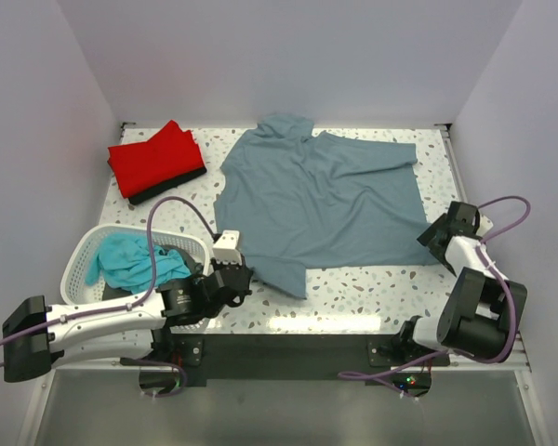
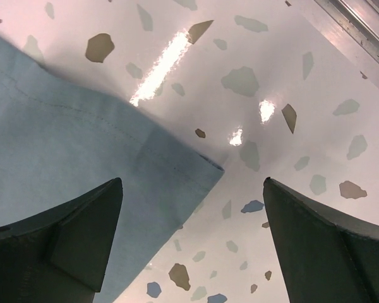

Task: Fold and stack the t-shirts
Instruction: Fold the tshirt

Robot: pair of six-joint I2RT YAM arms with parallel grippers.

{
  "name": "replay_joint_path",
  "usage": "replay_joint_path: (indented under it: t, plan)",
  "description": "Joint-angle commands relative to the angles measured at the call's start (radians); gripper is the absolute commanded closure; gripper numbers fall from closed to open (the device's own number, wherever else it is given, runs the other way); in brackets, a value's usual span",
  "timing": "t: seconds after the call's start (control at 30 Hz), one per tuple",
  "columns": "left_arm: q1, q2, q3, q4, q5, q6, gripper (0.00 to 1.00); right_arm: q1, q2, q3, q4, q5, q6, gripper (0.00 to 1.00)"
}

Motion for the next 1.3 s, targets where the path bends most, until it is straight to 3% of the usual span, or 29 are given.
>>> replay_joint_path:
  t: [0.0,0.33,1.07,1.2,1.27]
  plan:
    - [0.008,-0.003,0.022,0.003,-0.005,0.018,1.0,-0.016,0.025,-0.004,0.053,0.029,0.024,0.05]
    - [0.008,-0.034,0.023,-0.041,-0.021,0.006,1.0,-0.065,0.008,-0.035,0.074,0.037,0.044,0.26]
    - [0.008,-0.049,0.007,-0.043,-0.004,-0.014,1.0,-0.078,0.003,-0.065,0.122,-0.07,0.038,0.57]
    - [0.008,-0.052,0.013,-0.046,-0.005,-0.007,1.0,-0.078,0.008,-0.067,0.124,-0.083,0.025,0.7]
    - [0.008,-0.054,0.019,-0.054,-0.007,-0.002,1.0,-0.078,0.013,-0.061,0.119,-0.083,0.015,0.88]
